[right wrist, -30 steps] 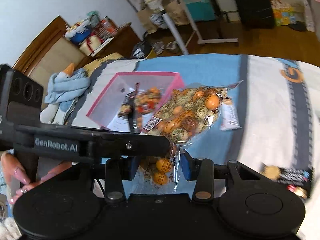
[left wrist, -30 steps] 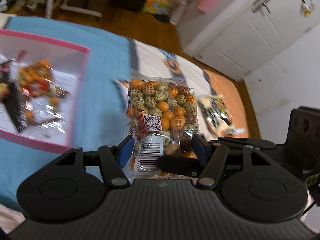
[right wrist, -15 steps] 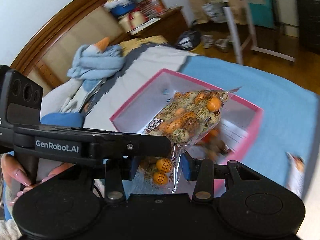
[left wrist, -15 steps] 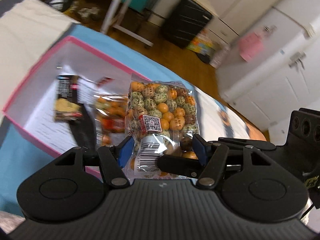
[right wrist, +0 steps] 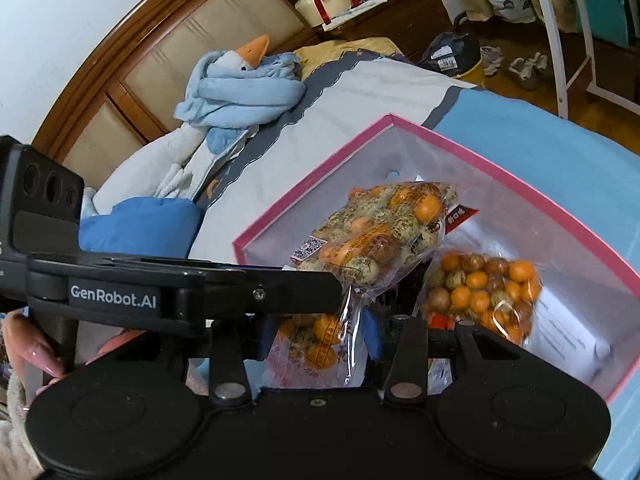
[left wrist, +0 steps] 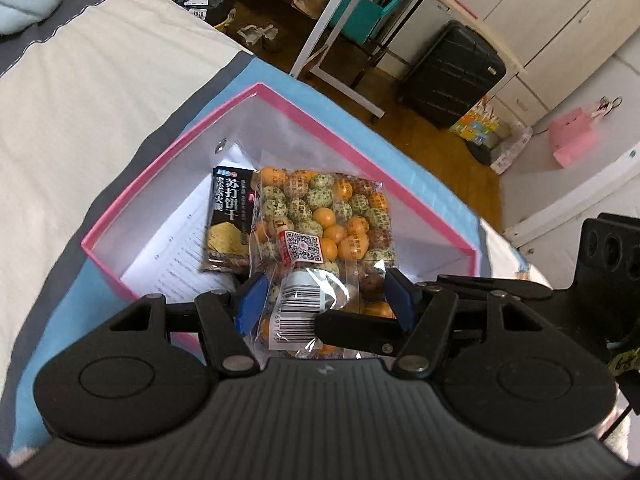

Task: Organize snacks
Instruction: 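Carry the second peanut bag into the pink box and open both tools, then grasp a white snack bar with the left tool while the right tool grasps a white wrapped pack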

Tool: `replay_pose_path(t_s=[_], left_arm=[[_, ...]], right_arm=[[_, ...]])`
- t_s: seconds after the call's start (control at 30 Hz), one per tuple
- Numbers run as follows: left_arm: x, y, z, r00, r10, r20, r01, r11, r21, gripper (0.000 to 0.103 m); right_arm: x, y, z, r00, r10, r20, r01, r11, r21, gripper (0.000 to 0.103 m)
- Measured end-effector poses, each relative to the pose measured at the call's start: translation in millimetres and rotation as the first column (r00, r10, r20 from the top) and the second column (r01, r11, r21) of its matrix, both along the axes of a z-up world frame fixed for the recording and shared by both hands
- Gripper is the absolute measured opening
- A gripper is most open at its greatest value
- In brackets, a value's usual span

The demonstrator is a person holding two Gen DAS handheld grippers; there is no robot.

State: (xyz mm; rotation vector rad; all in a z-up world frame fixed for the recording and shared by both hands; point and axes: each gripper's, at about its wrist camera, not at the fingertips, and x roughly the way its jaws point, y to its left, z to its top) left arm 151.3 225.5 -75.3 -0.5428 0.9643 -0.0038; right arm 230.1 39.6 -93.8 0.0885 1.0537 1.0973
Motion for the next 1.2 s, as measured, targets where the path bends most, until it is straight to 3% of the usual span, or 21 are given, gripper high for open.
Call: replay_pose_path(t_s=[0.1,0.23,0.33,0.4,0.53,0.67,0.8,0.97,1.2], left_arm=[[6,0,-5,1.000,0.011,0.002,-0.011,0.999,0.033,0.061],[7,-9,1,0.997,0.054,0.053,-0.064,0.978,0.201,0.064],[3,-9,4,0.998,0.040,0.056,-0.050,0.982,0.183,0.065],[1,-9,5,0.998,0.027,0.052,-0.035,0.988,0.153,0.065],[-7,-17,12,0.998,0.009,0.069,-0.021,0.983,0.184,0.065],[-18,-32,25,0.986,-0.066,0.150,0.033,0.976,0.216,0.065],[-34,-57,43,0.959,-0.174,0.225,0.114,0.959,0.258,0.063],[-53,-97,55,0.908,-0.317,0.275,0.237,0.928,0.288,0.063],[-70,-169,57,0.858,-0.437,0.269,0.362,0.887,0.288,0.063]], right_arm=[[1,11,-6,0.999,0.004,0.045,-0.001,0.998,-0.059,0.053],[-18,22,-3,0.982,0.022,0.188,0.018,0.978,-0.209,0.061],[-35,21,3,0.956,0.043,0.291,0.046,0.955,-0.293,0.064],[-41,13,13,0.948,0.022,0.318,0.077,0.953,-0.294,0.065],[-50,-23,39,0.937,-0.081,0.341,0.168,0.958,-0.232,0.067],[-74,-76,69,0.900,-0.199,0.387,0.283,0.943,-0.174,0.068],[-108,-137,86,0.844,-0.349,0.408,0.429,0.895,-0.120,0.069],[-152,-212,98,0.736,-0.490,0.467,0.597,0.795,-0.107,0.069],[-217,-314,96,0.553,-0.663,0.504,0.796,0.599,-0.086,0.069]])
